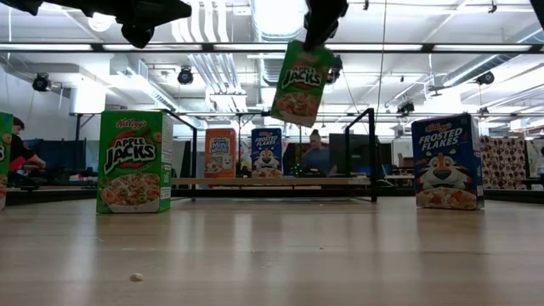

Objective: Stack cereal on shelf
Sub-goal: Put the right green cereal box on the shelf

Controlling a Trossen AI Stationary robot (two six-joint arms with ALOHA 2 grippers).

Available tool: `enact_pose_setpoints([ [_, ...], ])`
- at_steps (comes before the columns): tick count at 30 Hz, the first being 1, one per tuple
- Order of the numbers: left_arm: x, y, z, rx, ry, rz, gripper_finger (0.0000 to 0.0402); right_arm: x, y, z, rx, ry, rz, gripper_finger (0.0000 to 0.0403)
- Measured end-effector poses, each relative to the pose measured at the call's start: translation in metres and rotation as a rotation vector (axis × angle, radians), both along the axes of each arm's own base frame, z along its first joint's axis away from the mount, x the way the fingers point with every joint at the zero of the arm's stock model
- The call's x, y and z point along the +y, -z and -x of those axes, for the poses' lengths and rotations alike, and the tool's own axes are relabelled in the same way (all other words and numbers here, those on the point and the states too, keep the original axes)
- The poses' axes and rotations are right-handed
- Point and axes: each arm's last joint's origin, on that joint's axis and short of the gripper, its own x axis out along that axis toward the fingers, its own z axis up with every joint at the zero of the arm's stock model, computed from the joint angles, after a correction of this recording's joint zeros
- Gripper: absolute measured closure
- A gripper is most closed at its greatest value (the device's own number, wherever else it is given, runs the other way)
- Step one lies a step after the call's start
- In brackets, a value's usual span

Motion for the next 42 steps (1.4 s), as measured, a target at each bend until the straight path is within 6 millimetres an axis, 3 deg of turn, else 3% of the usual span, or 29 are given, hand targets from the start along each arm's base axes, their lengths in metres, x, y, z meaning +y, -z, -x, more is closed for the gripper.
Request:
enact_pose_setpoints([
  [12, 0.0, 0.0, 0.0, 0.0, 0.0, 0.0, 0.0401, -0.104, 0.006, 0.025, 0.051, 0.02, 0.134, 0.0255],
  [21, 0.0, 0.0, 0.0, 0.0, 0.0, 0.0, 0.0401, -0.166, 0.038, 0.026, 0.126, 0.028, 0.163, 0.0255],
  [29, 0.0, 0.001, 0.0, 0.006, 0.0, -0.001, 0.0401, -0.193, 0.05, 0.034, 0.175, 0.025, 0.168, 0.0255],
  [34, 0.0, 0.001, 0.0, 0.011, 0.0, -0.002, 0.0402, -0.197, 0.052, 0.03, 0.169, 0.012, 0.17, 0.0255],
  [42, 0.0, 0.001, 0.0, 0.012, 0.0, -0.002, 0.0401, -0.201, 0.073, 0.023, 0.225, 0.002, 0.126, 0.0255],
])
